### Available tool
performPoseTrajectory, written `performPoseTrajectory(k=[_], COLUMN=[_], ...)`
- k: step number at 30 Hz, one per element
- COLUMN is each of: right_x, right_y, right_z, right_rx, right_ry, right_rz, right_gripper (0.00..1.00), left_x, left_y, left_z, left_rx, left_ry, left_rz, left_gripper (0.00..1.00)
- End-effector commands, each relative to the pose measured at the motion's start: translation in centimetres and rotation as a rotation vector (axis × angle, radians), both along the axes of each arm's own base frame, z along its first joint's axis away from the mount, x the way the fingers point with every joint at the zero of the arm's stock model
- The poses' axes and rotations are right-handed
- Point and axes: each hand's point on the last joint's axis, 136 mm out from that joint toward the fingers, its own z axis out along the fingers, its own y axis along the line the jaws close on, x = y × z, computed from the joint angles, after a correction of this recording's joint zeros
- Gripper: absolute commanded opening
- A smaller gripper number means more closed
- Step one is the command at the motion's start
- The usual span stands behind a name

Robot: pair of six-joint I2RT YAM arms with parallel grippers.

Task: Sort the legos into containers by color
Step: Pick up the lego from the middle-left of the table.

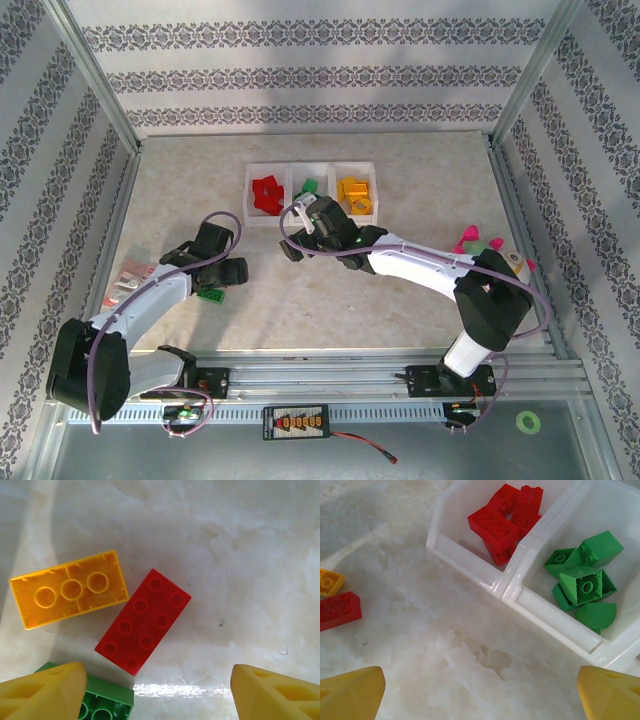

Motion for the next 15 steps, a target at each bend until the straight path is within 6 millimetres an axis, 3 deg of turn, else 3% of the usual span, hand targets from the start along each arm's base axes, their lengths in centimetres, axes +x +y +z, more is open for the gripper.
performPoseTrajectory(k=[1, 15], right_x=[0.3, -0.1], right_y=[0.6, 0.0], right_z=[0.9, 0.6], right_rx=[0.013, 0.015], right_ry=[-0.020, -0.012], right_rz=[0.013, -0.002], right_gripper=[0.98, 0.98], left_x=[-0.3, 1.9], left_y=[0.0, 0.0], left_z=[-1.2, -3.7], left_rx=[-0.003, 0.049], left_ry=[0.051, 0.096], left_rz=[0.010, 0.017], left_gripper=[0.74, 0.70])
